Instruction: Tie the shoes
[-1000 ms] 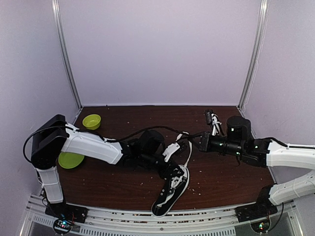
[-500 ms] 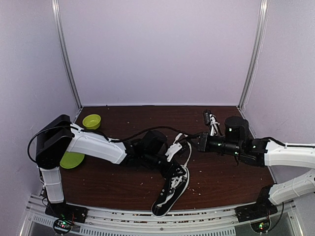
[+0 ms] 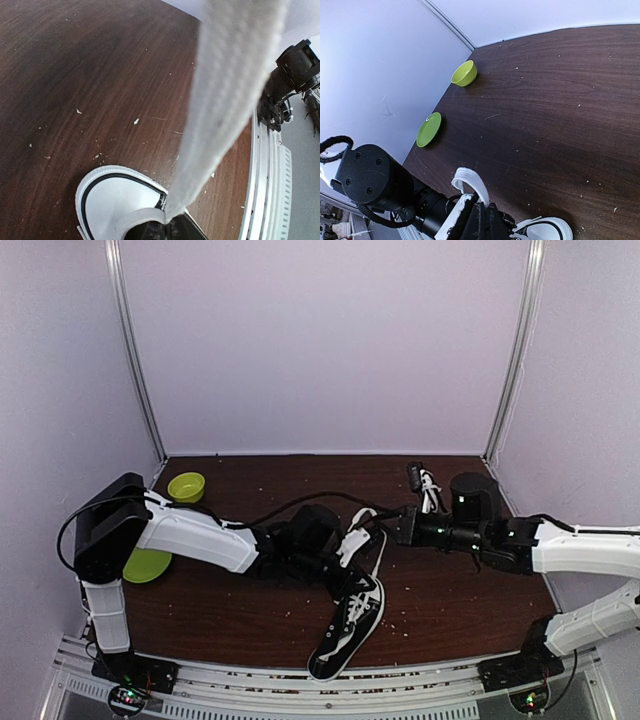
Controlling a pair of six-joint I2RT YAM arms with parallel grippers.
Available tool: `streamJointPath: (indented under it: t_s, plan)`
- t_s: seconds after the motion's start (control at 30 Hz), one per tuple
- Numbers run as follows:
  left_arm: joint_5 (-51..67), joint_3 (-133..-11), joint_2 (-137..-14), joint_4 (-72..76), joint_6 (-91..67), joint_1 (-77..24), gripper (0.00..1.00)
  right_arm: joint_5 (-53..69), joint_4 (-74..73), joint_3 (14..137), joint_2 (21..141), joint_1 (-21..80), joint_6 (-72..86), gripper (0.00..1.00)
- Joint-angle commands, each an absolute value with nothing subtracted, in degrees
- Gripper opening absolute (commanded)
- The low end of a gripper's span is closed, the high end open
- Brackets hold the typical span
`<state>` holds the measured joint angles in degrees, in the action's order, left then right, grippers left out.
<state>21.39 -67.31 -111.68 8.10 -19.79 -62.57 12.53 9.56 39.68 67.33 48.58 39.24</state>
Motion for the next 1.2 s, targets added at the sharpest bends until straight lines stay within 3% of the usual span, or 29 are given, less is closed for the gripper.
streamJointPath:
  t_s: [0.0, 0.27, 0.7, 0.83, 0.9, 1.0, 1.17]
  plan:
    - [20.7, -65.9, -110.4, 13.7, -19.3, -62.2, 0.0, 12.6, 8.1, 43.4, 69.5, 49.5, 38.9, 0.0]
    - [20.7, -53.3, -101.2, 24.9, -19.5, -62.2, 0.0, 13.0, -0.1, 55.4, 81.8, 50.6, 37.1, 0.0]
    - [19.2, -45.1, -97.3, 30.8, -23.9, -62.3, 0.0, 18.8, -2.7, 70.6, 101.6, 52.2, 40.1, 0.01]
    - [19.0, -43.6, -96.8, 33.2, -25.6, -62.3, 0.0, 18.0, -2.4, 69.9, 100.1, 51.5, 37.6, 0.5]
    - [18.6, -42.8, -96.2, 34.1, -26.3, -62.4, 0.0, 17.0, -2.0, 68.2, 97.4, 50.0, 35.8, 0.65]
    - [18.3, -41.6, -95.0, 36.1, -27.9, -62.3, 0.0, 15.0, -3.0, 64.3, 92.1, 47.5, 33.0, 0.73]
    - [19.0, -41.3, -94.9, 38.7, -29.8, -62.2, 0.0, 15.5, 0.1, 52.8, 83.7, 43.9, 26.9, 0.72]
